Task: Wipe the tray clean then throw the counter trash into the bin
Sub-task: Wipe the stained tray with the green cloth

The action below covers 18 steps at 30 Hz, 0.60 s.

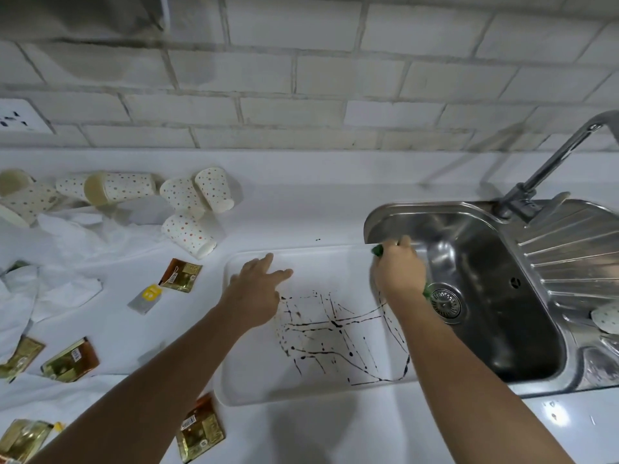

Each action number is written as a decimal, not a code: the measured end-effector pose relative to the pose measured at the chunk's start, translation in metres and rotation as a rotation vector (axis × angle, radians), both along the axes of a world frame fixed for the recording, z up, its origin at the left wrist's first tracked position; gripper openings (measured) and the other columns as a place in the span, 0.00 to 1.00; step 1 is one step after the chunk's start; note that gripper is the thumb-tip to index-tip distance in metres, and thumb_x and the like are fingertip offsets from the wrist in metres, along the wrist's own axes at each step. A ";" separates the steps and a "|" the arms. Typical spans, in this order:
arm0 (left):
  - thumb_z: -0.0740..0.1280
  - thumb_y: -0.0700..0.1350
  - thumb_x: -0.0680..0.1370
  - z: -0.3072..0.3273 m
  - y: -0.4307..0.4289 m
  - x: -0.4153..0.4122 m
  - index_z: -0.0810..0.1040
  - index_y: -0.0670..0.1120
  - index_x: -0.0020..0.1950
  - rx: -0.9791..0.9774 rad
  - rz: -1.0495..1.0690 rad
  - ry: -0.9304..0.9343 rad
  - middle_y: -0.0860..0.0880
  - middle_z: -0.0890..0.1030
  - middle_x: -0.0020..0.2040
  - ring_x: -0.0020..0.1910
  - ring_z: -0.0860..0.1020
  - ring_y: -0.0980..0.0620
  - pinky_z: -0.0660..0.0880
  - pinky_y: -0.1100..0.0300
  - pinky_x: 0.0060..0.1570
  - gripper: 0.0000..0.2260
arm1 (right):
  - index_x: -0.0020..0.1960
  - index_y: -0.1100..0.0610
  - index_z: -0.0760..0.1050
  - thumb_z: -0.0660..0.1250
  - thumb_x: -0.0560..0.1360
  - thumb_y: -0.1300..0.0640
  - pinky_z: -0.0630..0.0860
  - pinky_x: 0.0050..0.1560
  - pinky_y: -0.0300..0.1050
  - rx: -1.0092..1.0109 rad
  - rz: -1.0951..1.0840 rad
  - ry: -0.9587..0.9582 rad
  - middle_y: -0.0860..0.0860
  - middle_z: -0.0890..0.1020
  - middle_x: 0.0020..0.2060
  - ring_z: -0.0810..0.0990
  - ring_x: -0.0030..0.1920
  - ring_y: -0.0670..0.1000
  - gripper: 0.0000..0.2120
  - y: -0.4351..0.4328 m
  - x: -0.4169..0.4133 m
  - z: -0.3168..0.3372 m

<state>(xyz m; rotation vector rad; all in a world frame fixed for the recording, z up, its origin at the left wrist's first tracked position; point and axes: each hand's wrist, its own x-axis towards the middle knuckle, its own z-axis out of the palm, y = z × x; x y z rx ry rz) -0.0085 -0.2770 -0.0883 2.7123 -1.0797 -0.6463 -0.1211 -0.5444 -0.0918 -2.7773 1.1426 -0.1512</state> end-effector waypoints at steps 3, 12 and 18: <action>0.63 0.56 0.83 0.007 -0.002 0.004 0.60 0.62 0.81 0.069 -0.036 0.018 0.48 0.53 0.85 0.82 0.52 0.42 0.58 0.43 0.79 0.27 | 0.56 0.58 0.78 0.65 0.78 0.58 0.76 0.37 0.50 0.005 0.094 -0.017 0.56 0.73 0.54 0.80 0.47 0.59 0.09 0.025 0.011 -0.005; 0.60 0.66 0.80 0.010 -0.001 0.003 0.64 0.62 0.79 0.081 0.004 0.009 0.48 0.59 0.83 0.80 0.57 0.42 0.62 0.43 0.76 0.28 | 0.55 0.60 0.77 0.63 0.78 0.60 0.80 0.43 0.55 -0.042 0.050 0.075 0.59 0.74 0.55 0.78 0.53 0.62 0.08 -0.006 -0.003 0.007; 0.48 0.67 0.80 0.013 -0.018 0.001 0.72 0.55 0.68 0.170 0.072 -0.038 0.48 0.73 0.67 0.65 0.72 0.42 0.74 0.43 0.59 0.26 | 0.59 0.59 0.77 0.64 0.78 0.57 0.78 0.45 0.55 0.042 0.065 0.030 0.58 0.72 0.57 0.78 0.52 0.62 0.12 -0.009 -0.015 0.003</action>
